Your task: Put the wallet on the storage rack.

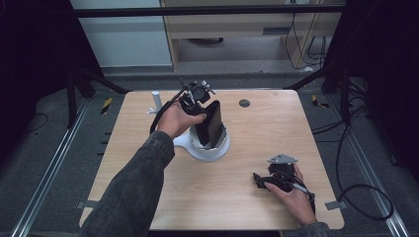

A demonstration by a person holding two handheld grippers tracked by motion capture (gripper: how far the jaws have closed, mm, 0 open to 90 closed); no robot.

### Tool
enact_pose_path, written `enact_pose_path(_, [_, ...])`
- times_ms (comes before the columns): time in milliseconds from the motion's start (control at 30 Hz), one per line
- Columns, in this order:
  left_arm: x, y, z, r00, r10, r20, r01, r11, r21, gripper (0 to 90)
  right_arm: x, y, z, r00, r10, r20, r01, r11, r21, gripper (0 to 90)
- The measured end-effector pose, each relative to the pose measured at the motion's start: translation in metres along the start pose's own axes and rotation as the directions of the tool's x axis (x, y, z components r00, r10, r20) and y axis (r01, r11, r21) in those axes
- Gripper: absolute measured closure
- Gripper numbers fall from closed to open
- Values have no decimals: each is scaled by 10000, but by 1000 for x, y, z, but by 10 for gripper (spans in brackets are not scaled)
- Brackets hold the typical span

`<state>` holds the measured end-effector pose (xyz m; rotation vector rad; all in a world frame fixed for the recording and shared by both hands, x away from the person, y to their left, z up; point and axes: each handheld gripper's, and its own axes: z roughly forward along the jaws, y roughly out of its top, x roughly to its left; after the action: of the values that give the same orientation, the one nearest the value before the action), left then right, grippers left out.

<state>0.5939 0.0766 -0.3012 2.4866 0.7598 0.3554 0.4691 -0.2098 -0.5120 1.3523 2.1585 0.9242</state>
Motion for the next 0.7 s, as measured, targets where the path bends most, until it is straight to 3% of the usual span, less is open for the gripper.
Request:
enact_pose_path(300, [9,0,6,9993,-361,77,360,9993,40,781,1,0,0,10000,28,-7,-28,10000,-48,43])
enact_pose_path(400, [9,0,4,9992,-361,-166,359,9993,-130,658,1,-1,0,10000,35,8,-35,10000,-52,42])
enact_pose_path(433, [8,0,3,9987,-354,-359,345,9991,-238,658,1,-1,0,10000,35,8,-35,10000,-52,42])
enact_pose_path(700, [3,-5,-24,9966,-347,-745,272,9947,-989,594,1,-1,0,10000,16,34,-16,10000,-62,43])
